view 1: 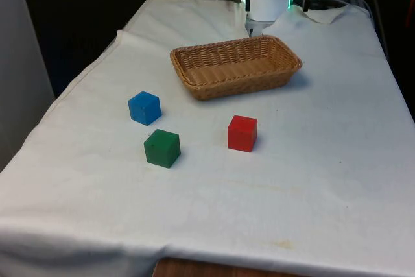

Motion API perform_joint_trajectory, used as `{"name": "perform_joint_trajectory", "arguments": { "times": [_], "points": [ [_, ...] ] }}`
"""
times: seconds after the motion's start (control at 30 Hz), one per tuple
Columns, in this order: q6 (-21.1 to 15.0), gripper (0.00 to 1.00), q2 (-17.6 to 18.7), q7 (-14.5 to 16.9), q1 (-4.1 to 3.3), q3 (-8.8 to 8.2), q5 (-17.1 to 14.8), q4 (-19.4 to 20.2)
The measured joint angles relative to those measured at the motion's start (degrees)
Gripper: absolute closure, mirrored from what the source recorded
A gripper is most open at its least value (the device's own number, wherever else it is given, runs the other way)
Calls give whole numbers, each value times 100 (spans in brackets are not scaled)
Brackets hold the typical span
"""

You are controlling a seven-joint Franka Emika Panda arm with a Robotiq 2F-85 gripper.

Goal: Pick up exactly two blocks and place them into the basket.

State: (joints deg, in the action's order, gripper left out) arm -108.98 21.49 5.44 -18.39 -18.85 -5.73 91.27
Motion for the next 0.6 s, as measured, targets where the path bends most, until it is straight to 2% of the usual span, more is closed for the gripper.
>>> {"name": "perform_joint_trajectory", "arguments": {
  "times": [0.37,0.6],
  "points": [
    [-659,0,-229,80,-46,52,0,682],
    [-1249,0,-355,138,-57,115,0,1186]
  ]
}}
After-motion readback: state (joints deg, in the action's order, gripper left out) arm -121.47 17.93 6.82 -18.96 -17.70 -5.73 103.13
